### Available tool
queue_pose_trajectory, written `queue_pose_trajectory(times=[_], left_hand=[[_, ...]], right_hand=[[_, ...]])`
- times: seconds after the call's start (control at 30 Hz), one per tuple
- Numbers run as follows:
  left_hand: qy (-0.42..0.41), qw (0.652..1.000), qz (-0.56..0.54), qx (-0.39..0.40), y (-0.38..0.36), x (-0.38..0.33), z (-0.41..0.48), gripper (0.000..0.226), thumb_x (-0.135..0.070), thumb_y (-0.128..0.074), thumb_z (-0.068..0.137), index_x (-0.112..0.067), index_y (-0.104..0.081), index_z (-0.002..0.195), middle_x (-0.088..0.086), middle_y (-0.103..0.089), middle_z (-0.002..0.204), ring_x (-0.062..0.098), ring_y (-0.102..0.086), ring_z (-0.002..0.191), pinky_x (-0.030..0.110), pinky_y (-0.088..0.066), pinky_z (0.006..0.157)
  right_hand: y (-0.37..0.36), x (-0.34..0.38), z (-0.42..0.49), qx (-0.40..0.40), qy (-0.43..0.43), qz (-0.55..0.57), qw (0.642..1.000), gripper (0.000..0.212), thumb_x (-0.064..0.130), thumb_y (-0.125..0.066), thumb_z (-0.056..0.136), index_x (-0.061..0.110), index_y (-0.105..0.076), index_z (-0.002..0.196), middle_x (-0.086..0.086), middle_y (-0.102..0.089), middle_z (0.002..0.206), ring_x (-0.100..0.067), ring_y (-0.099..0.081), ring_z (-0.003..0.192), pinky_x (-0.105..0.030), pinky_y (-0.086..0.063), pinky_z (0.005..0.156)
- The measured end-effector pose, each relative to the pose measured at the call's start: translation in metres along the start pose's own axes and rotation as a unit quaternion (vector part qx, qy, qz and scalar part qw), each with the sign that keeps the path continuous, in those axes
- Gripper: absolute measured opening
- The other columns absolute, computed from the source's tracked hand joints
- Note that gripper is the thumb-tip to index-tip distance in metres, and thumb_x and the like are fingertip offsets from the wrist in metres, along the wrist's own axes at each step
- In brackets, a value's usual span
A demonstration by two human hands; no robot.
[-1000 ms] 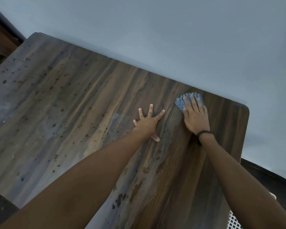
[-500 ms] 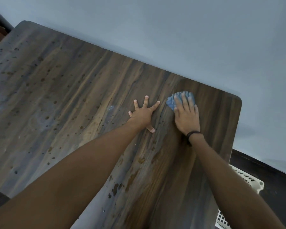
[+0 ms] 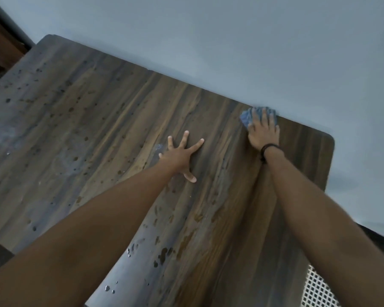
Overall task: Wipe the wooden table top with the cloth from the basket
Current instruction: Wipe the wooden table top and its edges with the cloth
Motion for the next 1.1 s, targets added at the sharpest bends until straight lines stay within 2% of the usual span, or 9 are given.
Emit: queue_pose_trajectory(times=[0.17,0.37,0.47,0.53,0.6,0.67,0.8,0.97,1.1], left_hand=[[0.0,1.0,-0.009,0.006,0.001,-0.001,0.001,0.139,-0.045,-0.092,0.061,-0.062,0.017,0.146,-0.013,0.043,0.154,0.05,0.03,0.142,0.082,-0.023,0.101],[0.0,1.0,-0.009,0.004,0.0,0.001,0.002,0.14,-0.047,-0.093,0.06,-0.062,0.016,0.146,-0.013,0.041,0.155,0.05,0.028,0.143,0.082,-0.025,0.101],[0.0,1.0,-0.011,0.002,-0.001,0.003,0.004,0.14,-0.047,-0.093,0.059,-0.063,0.017,0.145,-0.014,0.042,0.155,0.05,0.028,0.143,0.082,-0.024,0.101],[0.001,1.0,-0.013,0.0,-0.002,0.003,0.005,0.141,-0.047,-0.093,0.058,-0.063,0.016,0.145,-0.014,0.042,0.155,0.049,0.028,0.143,0.082,-0.024,0.101],[-0.001,1.0,-0.012,-0.005,-0.002,0.002,0.006,0.141,-0.048,-0.093,0.058,-0.064,0.016,0.145,-0.014,0.041,0.155,0.05,0.027,0.144,0.082,-0.025,0.101],[-0.004,1.0,-0.011,-0.009,0.0,0.003,0.007,0.14,-0.048,-0.093,0.058,-0.063,0.016,0.145,-0.014,0.04,0.156,0.05,0.027,0.144,0.081,-0.026,0.1],[-0.008,1.0,-0.01,-0.005,0.0,0.003,0.005,0.14,-0.05,-0.093,0.057,-0.063,0.016,0.145,-0.013,0.039,0.157,0.05,0.027,0.143,0.081,-0.026,0.102],[-0.013,1.0,-0.003,-0.014,0.0,0.004,0.006,0.14,-0.05,-0.092,0.058,-0.061,0.016,0.147,-0.009,0.037,0.158,0.052,0.027,0.142,0.079,-0.024,0.104],[-0.022,0.999,-0.025,-0.02,0.002,0.001,-0.001,0.139,-0.048,-0.092,0.059,-0.06,0.014,0.148,-0.009,0.035,0.16,0.051,0.026,0.143,0.08,-0.022,0.104]], right_hand=[[-0.003,0.019,0.016,-0.014,0.016,-0.026,0.999,0.055,0.035,-0.024,0.109,0.032,-0.008,0.162,0.0,0.002,0.17,-0.024,0.007,0.155,-0.05,-0.002,0.125],[-0.05,0.039,-0.126,-0.04,0.147,-0.083,0.985,0.054,0.035,-0.027,0.107,0.031,-0.019,0.16,-0.001,-0.016,0.168,-0.025,-0.012,0.155,-0.053,-0.019,0.12],[-0.073,0.036,-0.198,-0.02,0.191,-0.102,0.976,0.054,0.037,-0.026,0.107,0.033,-0.017,0.16,0.003,-0.015,0.168,-0.022,-0.01,0.155,-0.049,-0.019,0.121],[-0.079,0.032,-0.223,0.008,0.221,-0.105,0.97,0.054,0.039,-0.022,0.107,0.036,-0.015,0.16,0.007,-0.013,0.168,-0.017,-0.006,0.155,-0.045,-0.015,0.123],[-0.07,0.025,-0.211,0.012,0.252,-0.119,0.96,0.053,0.039,-0.022,0.107,0.037,-0.017,0.16,0.007,-0.019,0.167,-0.018,-0.01,0.155,-0.047,-0.021,0.122],[-0.047,0.02,-0.165,-0.023,0.229,-0.122,0.966,0.053,0.037,-0.024,0.107,0.035,-0.022,0.159,0.004,-0.022,0.167,-0.022,-0.016,0.154,-0.052,-0.027,0.119],[-0.033,0.018,-0.117,-0.033,0.086,-0.059,0.994,0.053,0.034,-0.027,0.109,0.032,-0.017,0.161,0.001,-0.01,0.169,-0.023,-0.005,0.156,-0.055,-0.012,0.123],[-0.075,0.033,-0.223,0.008,0.247,-0.131,0.96,0.052,0.037,-0.024,0.109,0.033,-0.017,0.16,0.005,-0.014,0.168,-0.019,-0.007,0.155,-0.046,-0.012,0.123],[-0.067,0.024,-0.206,0.008,0.204,-0.121,0.971,0.051,0.038,-0.025,0.109,0.037,-0.018,0.159,0.007,-0.016,0.168,-0.017,-0.008,0.155,-0.047,-0.013,0.125]])
Point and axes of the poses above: each hand's wrist, its own z-axis towards the middle knuckle, its own y-axis out of the back of the hand, x = y × z, the point moved 10 cm from there along z, towards the middle knuckle
